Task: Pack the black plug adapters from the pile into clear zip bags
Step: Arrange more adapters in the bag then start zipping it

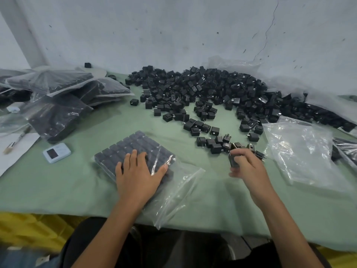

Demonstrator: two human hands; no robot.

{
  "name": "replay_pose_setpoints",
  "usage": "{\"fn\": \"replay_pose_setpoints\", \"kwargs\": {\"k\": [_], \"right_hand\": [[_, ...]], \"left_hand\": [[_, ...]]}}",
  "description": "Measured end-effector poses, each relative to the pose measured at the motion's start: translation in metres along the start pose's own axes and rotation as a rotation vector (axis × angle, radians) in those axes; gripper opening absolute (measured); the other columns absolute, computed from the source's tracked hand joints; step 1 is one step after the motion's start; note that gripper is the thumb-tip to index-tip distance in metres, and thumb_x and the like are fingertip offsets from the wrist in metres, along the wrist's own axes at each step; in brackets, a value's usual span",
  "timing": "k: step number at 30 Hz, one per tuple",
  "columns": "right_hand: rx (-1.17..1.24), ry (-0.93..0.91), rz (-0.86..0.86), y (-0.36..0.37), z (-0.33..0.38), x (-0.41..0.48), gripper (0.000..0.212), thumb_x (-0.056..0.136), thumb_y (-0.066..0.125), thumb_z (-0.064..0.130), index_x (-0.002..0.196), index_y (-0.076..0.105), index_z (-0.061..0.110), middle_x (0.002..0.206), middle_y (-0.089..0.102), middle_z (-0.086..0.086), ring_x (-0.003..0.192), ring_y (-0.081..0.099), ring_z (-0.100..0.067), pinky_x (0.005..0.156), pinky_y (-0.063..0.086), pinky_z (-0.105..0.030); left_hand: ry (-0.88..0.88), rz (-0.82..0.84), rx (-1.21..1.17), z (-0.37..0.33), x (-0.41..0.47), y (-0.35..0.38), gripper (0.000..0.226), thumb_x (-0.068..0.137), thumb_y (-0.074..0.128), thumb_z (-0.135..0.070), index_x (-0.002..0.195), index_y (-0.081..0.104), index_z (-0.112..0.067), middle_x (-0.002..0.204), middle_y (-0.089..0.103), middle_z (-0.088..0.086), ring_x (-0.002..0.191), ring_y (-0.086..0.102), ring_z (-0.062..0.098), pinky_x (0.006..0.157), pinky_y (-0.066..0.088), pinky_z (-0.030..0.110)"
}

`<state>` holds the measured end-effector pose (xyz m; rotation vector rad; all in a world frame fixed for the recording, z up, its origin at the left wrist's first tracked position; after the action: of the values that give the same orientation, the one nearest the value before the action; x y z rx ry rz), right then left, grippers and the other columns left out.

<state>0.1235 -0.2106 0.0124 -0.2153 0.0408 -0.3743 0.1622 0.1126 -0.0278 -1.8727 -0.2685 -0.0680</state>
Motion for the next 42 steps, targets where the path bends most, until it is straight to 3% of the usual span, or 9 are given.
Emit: {"fn": "replay_pose_setpoints", "kwargs": {"k": [4, 7, 14, 17, 20, 25, 32, 35, 42], "right_hand": [[0.0, 0.153, 0.388, 0.022, -0.016, -0.061, 0.031, 0.095, 0.054, 0.001, 0.093, 0.077, 0.023, 0.088, 0.07, -0.008, 0.06, 0.064, -0.021, 0.054, 0.056, -0.029], [0.07, 0.258, 0.505, 0.063, -0.027, -0.087, 0.022, 0.094, 0.061, 0.003, 0.107, 0.072, 0.016, 0.084, 0.067, -0.007, 0.063, 0.066, -0.025, 0.059, 0.057, -0.031], [-0.011, 0.115, 0.159, 0.123, -0.023, -0.064, 0.006, 0.091, 0.069, 0.016, 0.096, 0.072, 0.015, 0.083, 0.075, -0.001, 0.074, 0.073, -0.013, 0.074, 0.06, -0.034], [-0.012, 0.056, -0.032, 0.129, -0.018, -0.066, 0.012, 0.09, 0.07, 0.023, 0.1, 0.065, 0.027, 0.092, 0.069, 0.011, 0.081, 0.066, 0.006, 0.071, 0.054, -0.016], [-0.062, -0.038, -0.127, 0.132, -0.012, -0.068, 0.011, 0.093, 0.066, 0.021, 0.1, 0.062, 0.029, 0.101, 0.061, 0.009, 0.089, 0.063, -0.003, 0.08, 0.052, -0.023], [-0.318, -0.148, -0.024, 0.147, -0.012, -0.074, 0.05, 0.101, 0.049, 0.009, 0.149, 0.042, 0.021, 0.118, 0.049, 0.005, 0.084, 0.052, 0.002, 0.077, 0.035, -0.003], [-0.267, -0.201, 0.106, 0.149, -0.008, -0.068, 0.046, 0.095, 0.047, 0.003, 0.134, 0.054, 0.027, 0.107, 0.066, 0.011, 0.091, 0.06, 0.006, 0.078, 0.045, -0.007], [-0.314, -0.179, 0.129, 0.154, -0.004, -0.055, 0.029, 0.103, 0.043, 0.021, 0.127, 0.059, 0.024, 0.104, 0.066, 0.008, 0.091, 0.061, 0.002, 0.084, 0.049, -0.016], [-0.446, -0.111, 0.224, 0.16, -0.01, -0.04, 0.039, 0.106, 0.035, 0.029, 0.142, 0.049, 0.028, 0.11, 0.058, 0.003, 0.097, 0.057, -0.014, 0.087, 0.043, -0.025]], "left_hand": [[-0.004, 0.004, 0.001, -0.001, -0.001, 0.0, 0.095, 0.081, 0.022, -0.09, 0.151, 0.031, -0.027, 0.165, 0.019, 0.002, 0.152, 0.011, 0.021, 0.122, 0.007, 0.046], [0.001, 0.009, 0.003, -0.002, 0.0, 0.0, 0.094, 0.081, 0.022, -0.089, 0.151, 0.031, -0.027, 0.165, 0.019, 0.002, 0.152, 0.011, 0.022, 0.122, 0.007, 0.046], [0.006, 0.02, 0.0, -0.001, 0.0, 0.001, 0.096, 0.08, 0.019, -0.09, 0.151, 0.029, -0.027, 0.165, 0.018, 0.002, 0.153, 0.01, 0.022, 0.123, 0.007, 0.047], [0.006, 0.022, 0.002, -0.001, 0.001, 0.001, 0.097, 0.079, 0.018, -0.091, 0.152, 0.028, -0.027, 0.165, 0.018, 0.003, 0.153, 0.01, 0.022, 0.123, 0.007, 0.048], [0.007, 0.031, 0.008, 0.0, 0.001, 0.002, 0.099, 0.079, 0.017, -0.092, 0.152, 0.027, -0.026, 0.166, 0.016, 0.003, 0.153, 0.009, 0.023, 0.122, 0.005, 0.048], [0.004, 0.025, 0.003, 0.0, 0.001, 0.003, 0.099, 0.078, 0.017, -0.092, 0.152, 0.027, -0.026, 0.165, 0.017, 0.003, 0.153, 0.009, 0.023, 0.122, 0.005, 0.047], [0.008, 0.023, 0.002, -0.001, 0.001, 0.003, 0.099, 0.078, 0.015, -0.091, 0.151, 0.029, -0.026, 0.165, 0.018, 0.004, 0.153, 0.01, 0.023, 0.122, 0.006, 0.048], [0.011, 0.025, 0.001, -0.001, 0.001, 0.002, 0.099, 0.079, 0.017, -0.09, 0.152, 0.028, -0.025, 0.165, 0.017, 0.004, 0.153, 0.01, 0.023, 0.122, 0.006, 0.048], [0.014, 0.031, 0.011, -0.001, 0.001, 0.003, 0.1, 0.079, 0.015, -0.091, 0.154, 0.026, -0.025, 0.166, 0.015, 0.004, 0.153, 0.009, 0.023, 0.122, 0.004, 0.048]]}}
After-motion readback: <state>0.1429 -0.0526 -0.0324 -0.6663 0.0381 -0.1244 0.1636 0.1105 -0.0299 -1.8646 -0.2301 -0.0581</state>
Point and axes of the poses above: each hand's wrist, its own x-axis towards the middle knuckle, its own y-axis out of the palm, z = x × y, the point moved 7 cm from there along x, towards the middle knuckle
